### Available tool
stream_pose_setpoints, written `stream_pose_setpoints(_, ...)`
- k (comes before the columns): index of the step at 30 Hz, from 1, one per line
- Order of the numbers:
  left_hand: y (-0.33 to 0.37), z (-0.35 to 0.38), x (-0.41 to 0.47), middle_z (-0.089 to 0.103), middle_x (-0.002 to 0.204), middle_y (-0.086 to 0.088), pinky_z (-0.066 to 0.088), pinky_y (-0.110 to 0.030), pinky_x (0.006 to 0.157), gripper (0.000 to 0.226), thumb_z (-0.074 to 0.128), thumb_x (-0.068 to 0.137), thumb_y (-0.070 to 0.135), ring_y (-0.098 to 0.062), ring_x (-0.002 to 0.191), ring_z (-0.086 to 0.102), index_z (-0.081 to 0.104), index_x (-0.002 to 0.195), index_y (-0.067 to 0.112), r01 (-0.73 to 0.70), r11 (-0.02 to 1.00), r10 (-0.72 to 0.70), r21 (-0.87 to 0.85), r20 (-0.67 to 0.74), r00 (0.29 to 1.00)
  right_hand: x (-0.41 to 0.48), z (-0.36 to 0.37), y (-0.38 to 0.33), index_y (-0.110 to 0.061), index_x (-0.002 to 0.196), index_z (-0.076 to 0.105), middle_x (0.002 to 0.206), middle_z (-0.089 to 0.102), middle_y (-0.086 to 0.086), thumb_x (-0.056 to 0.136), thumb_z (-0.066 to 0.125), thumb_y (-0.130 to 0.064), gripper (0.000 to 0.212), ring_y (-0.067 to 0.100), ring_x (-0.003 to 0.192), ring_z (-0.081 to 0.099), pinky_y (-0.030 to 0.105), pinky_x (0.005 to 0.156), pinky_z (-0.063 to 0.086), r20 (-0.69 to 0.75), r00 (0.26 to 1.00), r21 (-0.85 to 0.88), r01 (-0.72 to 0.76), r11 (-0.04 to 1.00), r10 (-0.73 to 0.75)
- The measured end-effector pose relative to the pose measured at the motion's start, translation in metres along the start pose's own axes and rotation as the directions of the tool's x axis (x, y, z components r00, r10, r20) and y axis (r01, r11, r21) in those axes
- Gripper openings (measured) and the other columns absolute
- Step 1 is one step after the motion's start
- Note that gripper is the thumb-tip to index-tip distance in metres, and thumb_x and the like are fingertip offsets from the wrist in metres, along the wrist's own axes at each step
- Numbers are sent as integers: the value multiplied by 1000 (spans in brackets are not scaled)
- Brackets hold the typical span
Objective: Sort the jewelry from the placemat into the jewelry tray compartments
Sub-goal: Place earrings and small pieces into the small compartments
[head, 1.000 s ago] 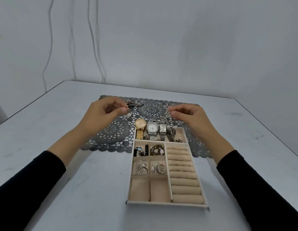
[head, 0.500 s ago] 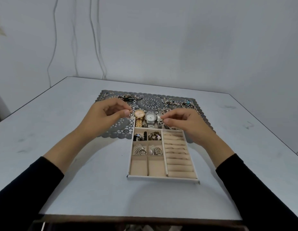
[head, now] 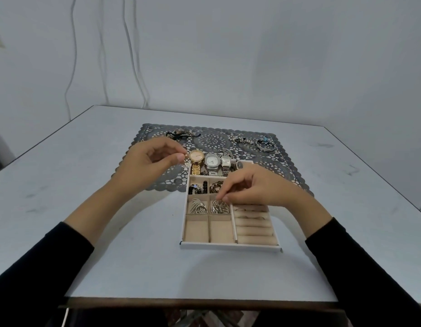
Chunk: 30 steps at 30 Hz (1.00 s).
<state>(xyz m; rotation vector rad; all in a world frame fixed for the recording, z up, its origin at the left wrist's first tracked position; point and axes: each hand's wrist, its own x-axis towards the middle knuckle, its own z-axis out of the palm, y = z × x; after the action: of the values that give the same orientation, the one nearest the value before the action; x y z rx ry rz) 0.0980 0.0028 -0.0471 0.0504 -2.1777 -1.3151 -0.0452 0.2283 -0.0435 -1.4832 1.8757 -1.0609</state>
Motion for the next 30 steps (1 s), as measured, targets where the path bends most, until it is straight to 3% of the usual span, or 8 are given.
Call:
stream_pose_setpoints(3, 0, 1, 0, 76, 92, -1, 56, -26, 86, 9, 71, 86, 12, -19, 93, 72, 72, 94, 17, 10, 1000, -10, -7, 5, 1000, 2, 0, 0, -14, 96, 77, 87, 73, 6, 85, 71, -10, 13, 31, 80, 66, 43, 74, 54, 15, 1000, -69, -2, 998, 3)
stream_pose_setpoints(10, 1, 3, -2, 76, 93, -4, 56, -31, 91, 11, 70, 86, 12, -21, 95, 72, 72, 96, 14, 25, 999, -24, -24, 27, 999, 4, 3, -3, -17, 97, 77, 87, 72, -1, 85, 71, -12, 14, 15, 79, 66, 29, 73, 54, 23, 1000, -145, -14, 989, 18)
stream_pose_setpoints(13, 2, 4, -4, 76, 93, -3, 56, -32, 92, 10, 70, 85, 12, -20, 95, 72, 72, 95, 15, 26, 999, -25, -37, 38, 999, 0, 1, 0, -11, 101, 76, 89, 73, 5, 85, 71, -11, 16, 26, 85, 68, 36, 77, 55, 1, 1000, -72, 0, 997, 1)
stream_pose_setpoints(15, 3, 5, -5, 76, 93, -4, 57, -35, 92, 12, 70, 84, 17, -21, 95, 72, 72, 96, 14, 27, 999, -26, -34, 47, 999, -4, 0, 2, -8, 102, 74, 90, 73, 11, 85, 71, -9, 17, 34, 88, 68, 42, 81, 56, -60, 998, 29, -7, 1000, 9)
stream_pose_setpoints(21, 4, 6, -7, 75, 93, -8, 57, -34, 90, 15, 70, 82, 19, -25, 94, 72, 72, 96, 13, 24, 998, -21, -49, 68, 997, -24, -4, 16, -13, 103, 73, 86, 73, 0, 88, 67, -8, 17, 7, 72, 67, 16, 61, 51, -486, 869, 173, -3, 985, 88)
stream_pose_setpoints(23, 5, 9, -8, 75, 93, -10, 57, -35, 90, 15, 70, 82, 19, -26, 93, 72, 72, 95, 11, 18, 998, -14, -58, 82, 997, -31, -9, 29, -19, 104, 72, 88, 72, -8, 90, 65, -11, 18, 6, 77, 66, 21, 64, 52, -612, 787, 39, -67, 997, 77)
stream_pose_setpoints(26, 5, 12, -9, 75, 92, -11, 57, -36, 89, 18, 70, 81, 18, -28, 92, 71, 72, 95, 7, 14, 998, -7, -67, 102, 995, -41, -14, 48, -25, 113, 68, 107, 68, -13, 90, 64, -20, 24, 7, 99, 63, 29, 90, 51, -698, 713, -157, -253, 955, 75)
stream_pose_setpoints(30, 6, 16, -11, 75, 90, -4, 57, -23, 78, 14, 70, 81, 20, -19, 88, 72, 72, 93, 14, 12, 998, -4, -63, 129, 992, -46, -13, 60, -18, 132, 56, 130, 59, -3, 93, 60, -23, 39, 13, 121, 52, 14, 95, 32, -609, 792, -402, -369, 838, 56)
